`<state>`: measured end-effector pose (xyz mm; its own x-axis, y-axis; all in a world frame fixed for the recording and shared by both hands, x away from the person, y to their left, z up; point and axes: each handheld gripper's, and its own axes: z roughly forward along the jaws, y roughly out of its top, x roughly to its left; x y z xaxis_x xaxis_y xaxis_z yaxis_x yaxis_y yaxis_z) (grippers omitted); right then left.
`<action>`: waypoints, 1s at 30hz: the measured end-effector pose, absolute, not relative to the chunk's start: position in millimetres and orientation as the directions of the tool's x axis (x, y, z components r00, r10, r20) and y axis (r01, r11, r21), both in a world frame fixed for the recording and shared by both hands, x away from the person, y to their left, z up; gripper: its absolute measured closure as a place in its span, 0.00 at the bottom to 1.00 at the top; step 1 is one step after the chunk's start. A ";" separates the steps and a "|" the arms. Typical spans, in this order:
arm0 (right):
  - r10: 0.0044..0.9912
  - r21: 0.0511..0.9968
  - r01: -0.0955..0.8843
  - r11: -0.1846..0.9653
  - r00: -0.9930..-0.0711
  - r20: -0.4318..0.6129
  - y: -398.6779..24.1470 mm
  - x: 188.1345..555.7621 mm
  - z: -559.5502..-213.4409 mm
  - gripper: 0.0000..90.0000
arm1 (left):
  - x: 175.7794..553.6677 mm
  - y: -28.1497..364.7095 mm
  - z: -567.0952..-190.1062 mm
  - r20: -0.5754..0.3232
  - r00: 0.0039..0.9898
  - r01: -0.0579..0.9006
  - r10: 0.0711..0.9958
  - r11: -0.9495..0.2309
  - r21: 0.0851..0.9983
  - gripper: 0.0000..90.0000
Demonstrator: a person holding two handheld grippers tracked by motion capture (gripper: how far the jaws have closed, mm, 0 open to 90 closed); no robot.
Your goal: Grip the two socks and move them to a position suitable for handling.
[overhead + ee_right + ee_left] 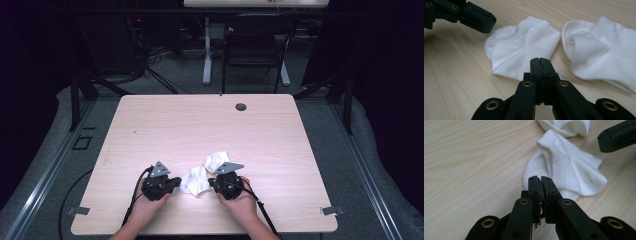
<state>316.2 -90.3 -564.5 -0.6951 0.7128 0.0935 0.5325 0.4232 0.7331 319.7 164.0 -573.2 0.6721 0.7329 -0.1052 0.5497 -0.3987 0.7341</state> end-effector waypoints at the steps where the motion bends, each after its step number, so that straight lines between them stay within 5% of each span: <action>1: 0.707 0.736 0.530 0.421 -0.700 0.099 -85.0 316.6 -566.3 1.00 | 319.6 162.5 -574.8 -0.103 0.678 0.549 0.727 -0.409 0.729 0.98; 18: 0.696 0.679 0.531 0.507 -0.717 0.041 -77.6 313.1 -574.1 1.00 | 312.9 156.1 -580.0 -0.103 0.699 0.549 0.708 -0.439 0.711 1.00; 30: 0.702 0.672 0.564 0.481 -0.706 0.090 -92.1 293.3 -574.1 1.00 | 294.6 147.0 -579.2 -0.117 0.730 0.541 0.673 -0.465 0.701 1.00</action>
